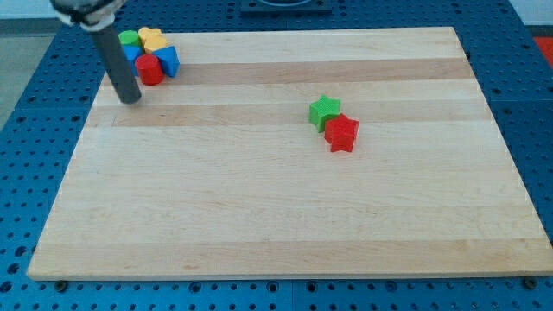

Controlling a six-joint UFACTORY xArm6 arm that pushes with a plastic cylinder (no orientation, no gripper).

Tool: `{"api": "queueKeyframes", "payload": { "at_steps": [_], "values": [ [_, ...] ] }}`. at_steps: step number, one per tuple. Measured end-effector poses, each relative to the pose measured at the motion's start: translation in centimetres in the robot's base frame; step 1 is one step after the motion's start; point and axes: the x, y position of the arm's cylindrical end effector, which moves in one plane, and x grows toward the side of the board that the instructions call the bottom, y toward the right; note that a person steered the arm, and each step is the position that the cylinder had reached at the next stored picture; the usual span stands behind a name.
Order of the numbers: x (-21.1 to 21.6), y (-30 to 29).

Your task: Separate the green star from red star

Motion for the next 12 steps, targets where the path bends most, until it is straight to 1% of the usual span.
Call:
{"api": "queueKeyframes", "payload": {
  "at_steps": [1,2,3,4,5,6,7,9,10,11,12],
  "values": [
    [9.8,7.6],
    [16.7,19.7],
    [17.4,33.0],
    [12.6,37.8],
    [9.0,39.4],
    [8.1,37.9],
    [4.8,35.1],
    [4.1,28.2],
    [4.1,26.5],
    [3.1,27.0],
    [0.0,25.8]
  ]
}}
